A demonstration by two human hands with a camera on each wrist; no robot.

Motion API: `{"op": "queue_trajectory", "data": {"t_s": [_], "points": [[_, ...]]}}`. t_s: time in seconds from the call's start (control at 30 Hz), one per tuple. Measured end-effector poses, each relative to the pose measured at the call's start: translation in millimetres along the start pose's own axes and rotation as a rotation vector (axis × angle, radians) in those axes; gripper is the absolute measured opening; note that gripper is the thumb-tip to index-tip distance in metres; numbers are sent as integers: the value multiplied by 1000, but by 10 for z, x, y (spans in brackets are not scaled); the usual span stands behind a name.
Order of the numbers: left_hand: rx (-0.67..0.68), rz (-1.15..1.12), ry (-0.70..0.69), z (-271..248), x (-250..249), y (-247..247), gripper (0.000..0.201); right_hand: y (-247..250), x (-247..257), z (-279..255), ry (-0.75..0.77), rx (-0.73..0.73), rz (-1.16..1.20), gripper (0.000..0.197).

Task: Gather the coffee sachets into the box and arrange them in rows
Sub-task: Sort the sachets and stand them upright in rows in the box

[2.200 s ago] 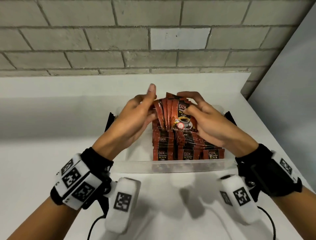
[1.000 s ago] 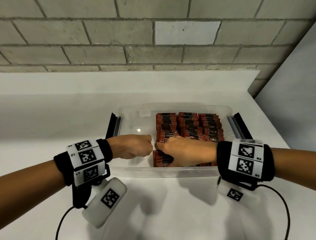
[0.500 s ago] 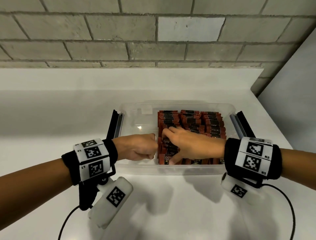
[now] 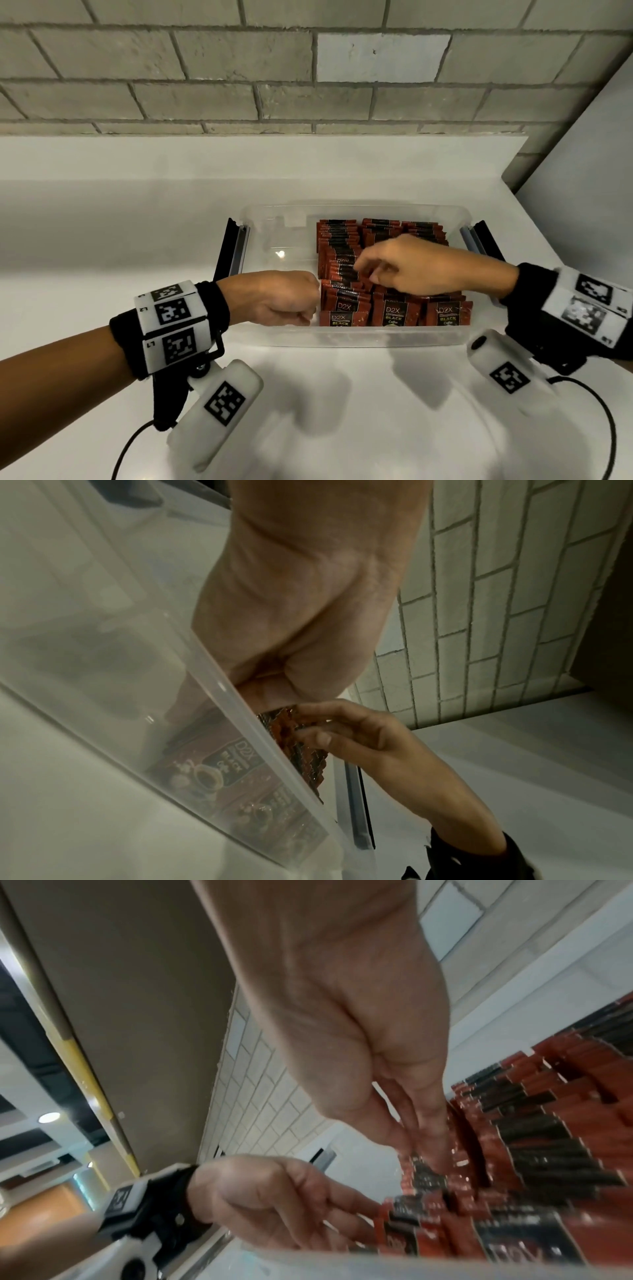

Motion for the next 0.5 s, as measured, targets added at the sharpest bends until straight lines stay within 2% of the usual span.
{"op": "queue_trajectory", "data": {"t_s": [0.1, 0.27, 0.37, 0.5], "points": [[-66, -77, -30, -3, -7, 75, 41, 99, -107, -29, -39, -56, 180, 35], [32, 1, -38, -12, -62, -103, 44, -13, -183, 36, -101, 85, 536, 37], [-85, -15, -55, -34, -122, -23, 42, 168, -256, 49, -144, -33, 606, 41], [-139, -90, -109, -36, -244, 31, 43, 73, -267, 114, -202, 30, 773, 45]]}}
Point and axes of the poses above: each hand's wrist, its own z-axis towards the middle knuckle, its own y-axis out of the back of the hand, x = y × z, the point moved 7 cm from there along z, towards the middle knuckle, and after that the axes turned 8 degrees about x, right-handed, at the moved point
